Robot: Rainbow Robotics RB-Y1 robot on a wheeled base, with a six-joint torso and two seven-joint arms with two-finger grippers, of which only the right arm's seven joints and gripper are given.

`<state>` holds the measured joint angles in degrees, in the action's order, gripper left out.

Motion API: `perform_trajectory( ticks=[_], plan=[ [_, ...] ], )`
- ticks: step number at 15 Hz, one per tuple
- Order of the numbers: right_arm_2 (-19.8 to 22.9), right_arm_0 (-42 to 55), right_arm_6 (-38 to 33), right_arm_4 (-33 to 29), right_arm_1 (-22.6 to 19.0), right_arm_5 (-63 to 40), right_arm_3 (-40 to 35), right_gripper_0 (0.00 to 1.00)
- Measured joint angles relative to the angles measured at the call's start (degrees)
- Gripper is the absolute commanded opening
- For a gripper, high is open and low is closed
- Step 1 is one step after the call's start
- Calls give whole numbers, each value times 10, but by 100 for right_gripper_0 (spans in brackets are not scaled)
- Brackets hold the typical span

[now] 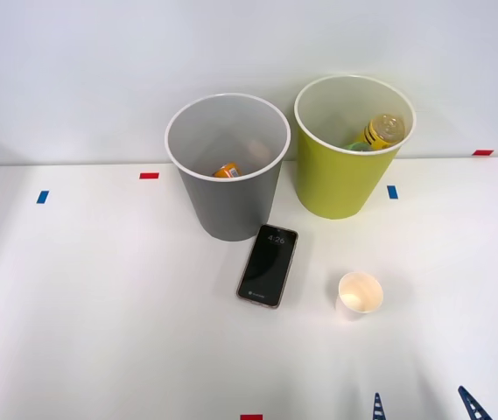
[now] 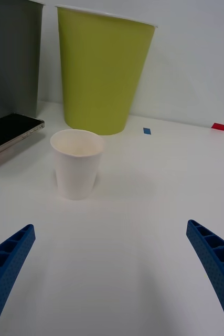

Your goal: Put cans in the gray bin, plastic bottles in the light green bin

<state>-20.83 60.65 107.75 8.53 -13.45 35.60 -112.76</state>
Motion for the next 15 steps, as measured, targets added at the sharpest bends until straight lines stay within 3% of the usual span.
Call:
perform_trajectory(
  ticks=[15],
  plan=[
    [0,0,0,0,0,0,0,100]
  ],
)
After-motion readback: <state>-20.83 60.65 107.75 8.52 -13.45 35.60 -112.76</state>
